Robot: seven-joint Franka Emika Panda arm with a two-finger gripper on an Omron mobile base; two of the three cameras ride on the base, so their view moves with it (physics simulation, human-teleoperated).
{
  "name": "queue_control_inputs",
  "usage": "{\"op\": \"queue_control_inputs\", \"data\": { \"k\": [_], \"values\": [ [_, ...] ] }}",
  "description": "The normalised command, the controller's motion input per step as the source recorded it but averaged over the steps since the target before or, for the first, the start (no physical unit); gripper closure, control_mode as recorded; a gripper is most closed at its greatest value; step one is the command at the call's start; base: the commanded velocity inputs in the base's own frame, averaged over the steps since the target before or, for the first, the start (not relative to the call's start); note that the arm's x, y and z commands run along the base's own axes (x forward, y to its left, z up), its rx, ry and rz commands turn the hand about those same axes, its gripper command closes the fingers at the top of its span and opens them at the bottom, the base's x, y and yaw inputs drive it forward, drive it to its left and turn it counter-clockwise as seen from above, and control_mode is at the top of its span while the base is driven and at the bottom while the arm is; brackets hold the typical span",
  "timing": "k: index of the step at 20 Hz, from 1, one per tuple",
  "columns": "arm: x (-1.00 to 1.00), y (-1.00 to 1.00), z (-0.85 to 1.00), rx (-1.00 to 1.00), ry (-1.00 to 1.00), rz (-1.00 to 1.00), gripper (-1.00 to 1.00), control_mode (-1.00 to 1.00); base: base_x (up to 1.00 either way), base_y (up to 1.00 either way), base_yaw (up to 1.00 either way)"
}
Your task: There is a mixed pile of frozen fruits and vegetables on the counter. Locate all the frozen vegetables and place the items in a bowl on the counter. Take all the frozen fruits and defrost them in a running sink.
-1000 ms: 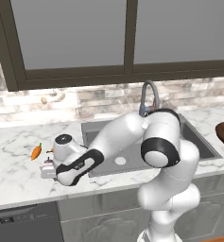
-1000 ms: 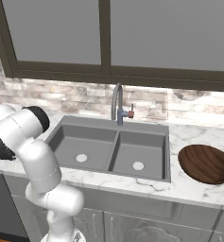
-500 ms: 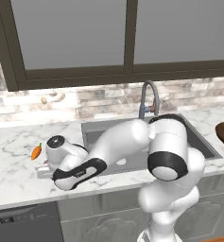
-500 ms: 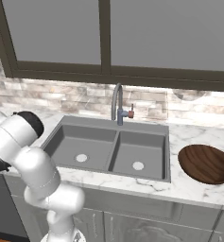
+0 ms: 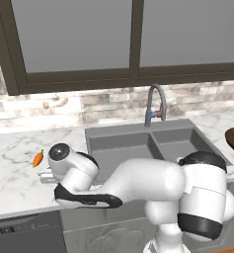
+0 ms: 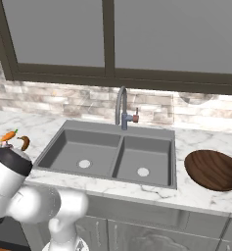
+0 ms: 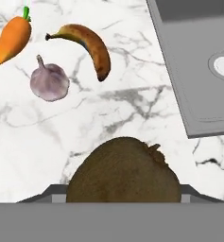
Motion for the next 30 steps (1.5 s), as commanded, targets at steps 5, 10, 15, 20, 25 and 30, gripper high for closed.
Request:
{"op": "queue_control_inputs", "data": {
  "k": [5,10,15,20,25,30],
  "values": [
    [-0.37,-0.54,0.53,0.02,-0.06,-0.01,1.0,-1.0,0.0,0.0,0.0],
    [-0.47,-0.78,0.51,0.04,-0.02,-0.01,1.0,-1.0,0.0,0.0,0.0],
    [-0.44,-0.73,0.5,0.04,-0.03,0.0,1.0,-1.0,0.0,0.0,0.0],
    [-0.29,-0.67,0.69,0.05,-0.01,0.0,1.0,-1.0,0.0,0.0,0.0],
    [-0.05,-0.5,0.81,0.06,0.0,0.0,1.0,-1.0,0.0,0.0,0.0],
    [0.0,-0.38,0.54,0.0,0.0,0.0,1.0,-1.0,0.0,0.0,0.0]
  ]
}}
